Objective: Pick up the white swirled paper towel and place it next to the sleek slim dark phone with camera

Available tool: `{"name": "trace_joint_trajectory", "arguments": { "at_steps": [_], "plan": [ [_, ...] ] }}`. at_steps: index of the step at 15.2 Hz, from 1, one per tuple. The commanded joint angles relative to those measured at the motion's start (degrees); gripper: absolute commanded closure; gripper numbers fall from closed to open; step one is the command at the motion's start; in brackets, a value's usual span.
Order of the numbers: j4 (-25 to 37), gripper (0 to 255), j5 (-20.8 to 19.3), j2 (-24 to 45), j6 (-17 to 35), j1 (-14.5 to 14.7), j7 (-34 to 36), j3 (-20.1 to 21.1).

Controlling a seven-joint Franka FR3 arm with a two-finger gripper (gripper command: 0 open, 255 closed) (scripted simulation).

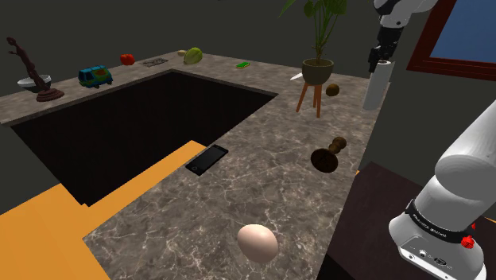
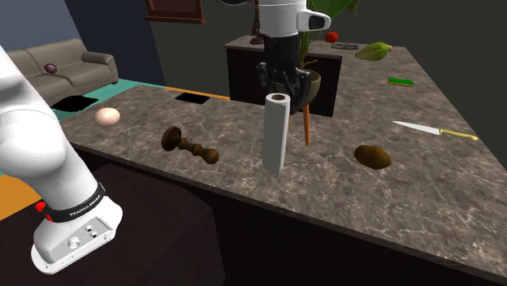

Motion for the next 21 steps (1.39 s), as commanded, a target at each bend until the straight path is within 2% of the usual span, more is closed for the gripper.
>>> {"name": "trace_joint_trajectory", "arguments": {
  "at_steps": [1,21],
  "plan": [
    [1.2,255,-0.2,-0.4,-1.6,0.1,0.2,0.1],
    [17.9,255,0.7,0.9,-17.2,0.2,-0.6,0.1]
  ]
}}
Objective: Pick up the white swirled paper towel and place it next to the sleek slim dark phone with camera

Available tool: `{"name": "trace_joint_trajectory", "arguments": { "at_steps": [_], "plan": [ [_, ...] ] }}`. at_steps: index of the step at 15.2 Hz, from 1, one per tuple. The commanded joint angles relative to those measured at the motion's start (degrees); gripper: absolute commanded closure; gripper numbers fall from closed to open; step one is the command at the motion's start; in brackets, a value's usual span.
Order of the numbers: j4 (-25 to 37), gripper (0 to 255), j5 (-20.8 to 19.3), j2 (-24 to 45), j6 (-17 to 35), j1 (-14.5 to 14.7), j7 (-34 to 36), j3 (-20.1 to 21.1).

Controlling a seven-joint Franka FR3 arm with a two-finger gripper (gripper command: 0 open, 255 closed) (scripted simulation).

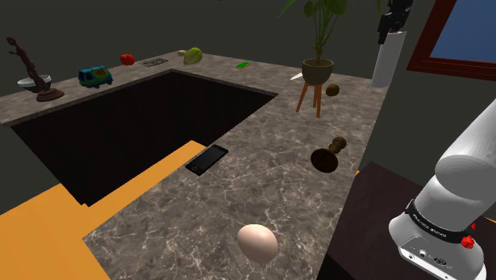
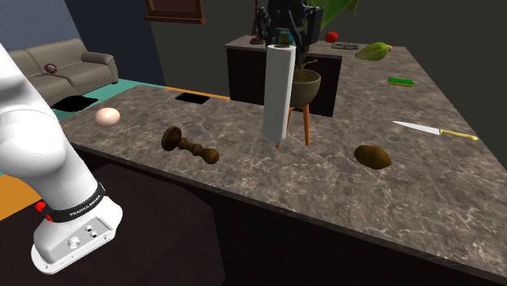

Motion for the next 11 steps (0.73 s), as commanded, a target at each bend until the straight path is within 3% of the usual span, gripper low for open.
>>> {"name": "trace_joint_trajectory", "arguments": {
  "at_steps": [1,11],
  "plan": [
    [1.9,255,0.2,0.4,-1.6,0.0,-0.2,-0.1],
    [13.5,255,2.3,3.9,-10.2,-0.7,-1.7,-0.8]
  ]
}}
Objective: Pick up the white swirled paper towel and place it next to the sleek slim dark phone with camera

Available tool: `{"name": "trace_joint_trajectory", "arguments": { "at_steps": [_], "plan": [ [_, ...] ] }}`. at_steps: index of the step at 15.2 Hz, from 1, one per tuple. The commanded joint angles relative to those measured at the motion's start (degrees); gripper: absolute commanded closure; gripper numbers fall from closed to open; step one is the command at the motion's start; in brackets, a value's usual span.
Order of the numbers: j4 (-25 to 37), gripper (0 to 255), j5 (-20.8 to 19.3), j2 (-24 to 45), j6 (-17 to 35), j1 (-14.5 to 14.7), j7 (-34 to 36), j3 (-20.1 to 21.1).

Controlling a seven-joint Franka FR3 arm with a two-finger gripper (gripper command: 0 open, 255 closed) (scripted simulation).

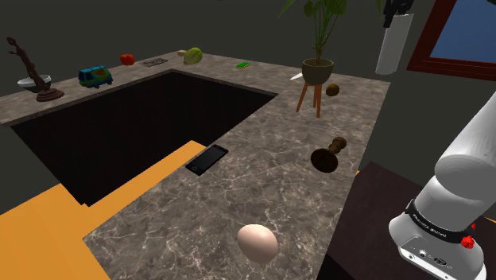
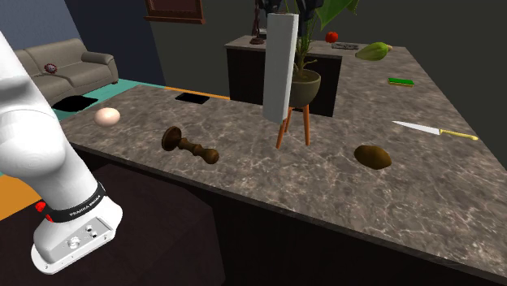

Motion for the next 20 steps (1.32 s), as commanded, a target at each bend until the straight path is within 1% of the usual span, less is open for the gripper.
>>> {"name": "trace_joint_trajectory", "arguments": {
  "at_steps": [1,5,9,14,20],
  "plan": [
    [2.7,255,0.7,1.1,-1.8,-0.3,-0.5,-0.3],
    [-3.4,255,-3.0,-4.8,-0.9,3.4,6.7,3.7],
    [-7.9,255,-5.1,-9.2,-0.7,6.1,13.5,7.8],
    [-11.6,255,-6.2,-12.7,-0.8,8.9,21.5,13.0],
    [-13.8,255,-6.0,-14.6,-1.2,11.9,30.4,18.8]
  ]
}}
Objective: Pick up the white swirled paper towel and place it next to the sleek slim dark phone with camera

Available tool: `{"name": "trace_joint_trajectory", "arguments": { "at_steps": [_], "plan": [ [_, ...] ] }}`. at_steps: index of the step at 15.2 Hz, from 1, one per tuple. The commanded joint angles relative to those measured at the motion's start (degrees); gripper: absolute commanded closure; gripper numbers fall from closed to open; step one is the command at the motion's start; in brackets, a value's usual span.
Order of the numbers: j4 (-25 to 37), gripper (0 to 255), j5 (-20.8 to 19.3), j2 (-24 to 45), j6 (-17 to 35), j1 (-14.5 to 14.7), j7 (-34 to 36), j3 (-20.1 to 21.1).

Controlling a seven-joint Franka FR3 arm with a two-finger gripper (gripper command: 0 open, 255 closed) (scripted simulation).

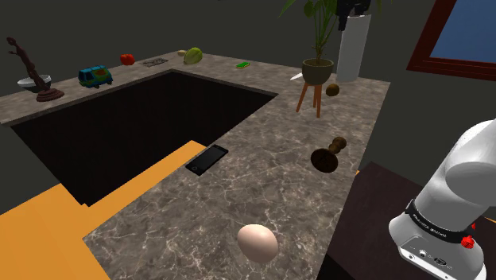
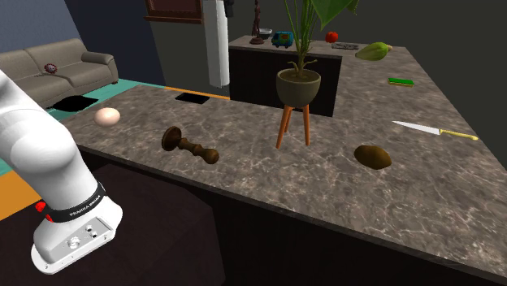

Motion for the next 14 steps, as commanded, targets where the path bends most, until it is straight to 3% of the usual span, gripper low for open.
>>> {"name": "trace_joint_trajectory", "arguments": {
  "at_steps": [1,14],
  "plan": [
    [-0.9,255,0.1,-0.6,0.1,1.1,3.2,2.0],
    [3.8,255,2.1,4.1,-1.4,7.9,21.1,13.3]
  ]
}}
